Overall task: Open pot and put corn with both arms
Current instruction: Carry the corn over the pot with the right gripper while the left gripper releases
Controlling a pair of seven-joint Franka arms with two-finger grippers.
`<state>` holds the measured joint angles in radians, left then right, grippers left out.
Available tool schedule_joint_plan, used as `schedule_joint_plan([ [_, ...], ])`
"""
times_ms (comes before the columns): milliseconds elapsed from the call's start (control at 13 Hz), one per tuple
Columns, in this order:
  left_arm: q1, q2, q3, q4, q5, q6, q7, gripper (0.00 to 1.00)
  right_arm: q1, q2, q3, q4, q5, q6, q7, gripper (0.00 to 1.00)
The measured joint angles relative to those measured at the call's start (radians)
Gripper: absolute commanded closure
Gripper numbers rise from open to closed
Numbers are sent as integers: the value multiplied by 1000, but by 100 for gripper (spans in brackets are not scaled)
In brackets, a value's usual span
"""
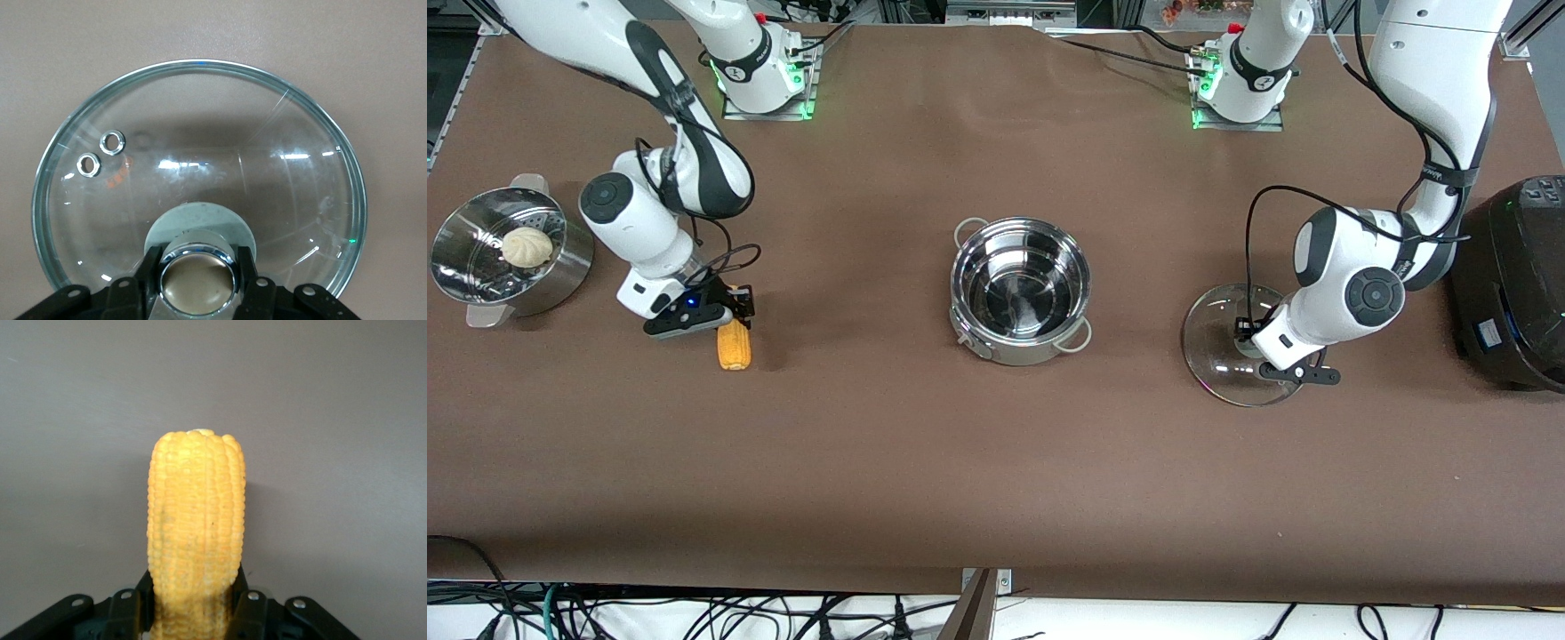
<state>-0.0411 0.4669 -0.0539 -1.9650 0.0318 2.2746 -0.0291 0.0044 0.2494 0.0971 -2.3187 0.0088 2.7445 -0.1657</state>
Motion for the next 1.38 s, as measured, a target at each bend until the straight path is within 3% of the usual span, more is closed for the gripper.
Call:
schedule_joint_plan([
  [77, 0, 0, 0, 0, 0, 0, 0, 0, 1, -54, 27, 9, 0, -77, 50, 66],
  [308, 0, -2, -1, 2, 0, 0, 2, 0, 6, -196, 139, 63, 0, -315, 250, 66],
  [538, 0, -9, -2, 7, 0, -3, 2, 0, 24, -229, 240, 203, 0, -518, 469, 66],
  [692, 0, -33, -3, 12, 0, -15, 2, 0, 73, -203, 258, 276, -5, -557, 587, 66],
  [923, 0, -98, -7, 36, 0, -78, 2, 0, 186, -112, 260, 361, -94, -558, 797, 66],
  [1385, -2, -168, -26, 315, 0, -491, 2, 0, 412, 105, 260, 628, -272, -636, 1154, 66],
])
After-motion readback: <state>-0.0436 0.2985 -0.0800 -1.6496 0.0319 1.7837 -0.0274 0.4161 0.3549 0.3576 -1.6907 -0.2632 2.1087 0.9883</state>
